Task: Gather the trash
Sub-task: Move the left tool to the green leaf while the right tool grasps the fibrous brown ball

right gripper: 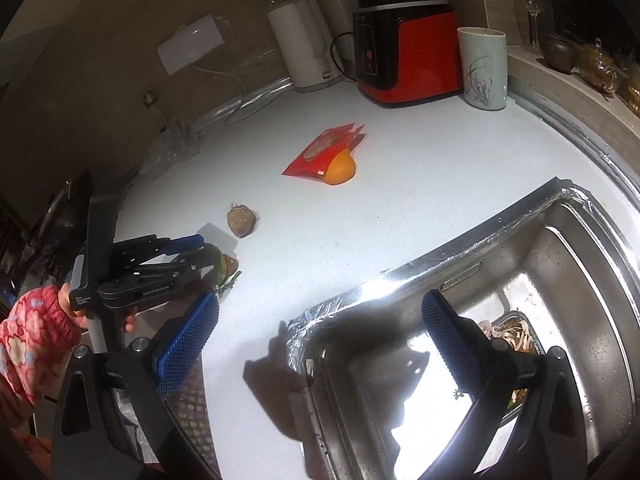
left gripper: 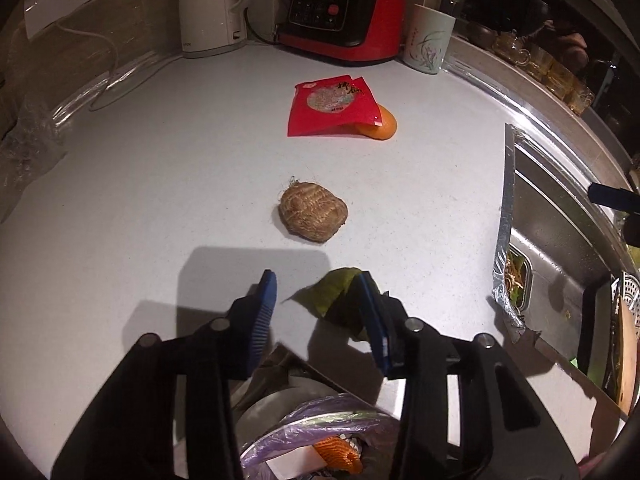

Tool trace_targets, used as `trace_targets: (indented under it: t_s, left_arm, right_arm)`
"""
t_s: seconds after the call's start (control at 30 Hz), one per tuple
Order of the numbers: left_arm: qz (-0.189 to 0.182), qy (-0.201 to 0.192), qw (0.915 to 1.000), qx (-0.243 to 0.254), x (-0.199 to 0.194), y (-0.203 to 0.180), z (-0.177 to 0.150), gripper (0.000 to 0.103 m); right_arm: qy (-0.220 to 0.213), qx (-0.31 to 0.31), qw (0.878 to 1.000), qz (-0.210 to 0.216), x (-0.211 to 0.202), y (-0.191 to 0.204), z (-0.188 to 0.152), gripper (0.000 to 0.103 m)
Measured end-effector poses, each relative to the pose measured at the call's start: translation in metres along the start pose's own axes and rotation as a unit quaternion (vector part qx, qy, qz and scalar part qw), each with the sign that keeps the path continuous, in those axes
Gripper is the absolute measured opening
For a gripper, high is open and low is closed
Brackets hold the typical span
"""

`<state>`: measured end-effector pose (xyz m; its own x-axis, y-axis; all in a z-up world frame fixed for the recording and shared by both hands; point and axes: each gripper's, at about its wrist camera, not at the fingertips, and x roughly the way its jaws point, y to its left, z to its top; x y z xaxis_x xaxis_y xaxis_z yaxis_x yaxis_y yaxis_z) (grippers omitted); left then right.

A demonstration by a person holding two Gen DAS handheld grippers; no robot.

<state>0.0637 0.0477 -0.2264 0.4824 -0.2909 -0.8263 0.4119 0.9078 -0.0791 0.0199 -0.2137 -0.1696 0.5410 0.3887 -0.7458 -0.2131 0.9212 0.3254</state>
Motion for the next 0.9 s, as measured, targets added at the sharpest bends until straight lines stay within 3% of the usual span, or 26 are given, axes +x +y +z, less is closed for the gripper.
trace_targets:
  t_s: [0.1,0.2,0.37,0.5,0.73,0.9]
  left_arm:
    - [-0.006,0.007,0.9999,0.007,0.002,-0.006,0.001,0.013]
    - [-0.005,0.007,0.9998,0.017,0.002,-0.013,0.003,0.008]
    - [-0.012,0.001,0.9999,-0.003,-0.009,-0.016,0.012,0.004]
    - [-0.014,-0.021,0.9996,-0.007,-0.025,-0.018,0.015,0.004]
    - [0.002,-0.056,0.9975,-0.043,-0.052,-0.009,0.009,0.004]
    - [0.02,-0.065,0.9948,-0.076,-0.057,0.003,0.004,0.004]
  right_arm:
    - [0.013,-0.005,1.0,0.015,0.014,-0.009,0.008,0.101]
    - [0.022,-0.011,0.999,0.028,0.026,-0.017,0.014,0.101]
    - [0.03,-0.03,0.998,0.043,0.042,-0.019,0.023,0.101]
    - [0.04,-0.078,0.994,0.065,0.064,0.0,0.035,0.101]
    - [0.05,-0.202,0.972,0.11,0.127,0.056,0.067,0.1]
    - [0.073,-0.25,0.96,0.103,0.168,0.083,0.073,0.083]
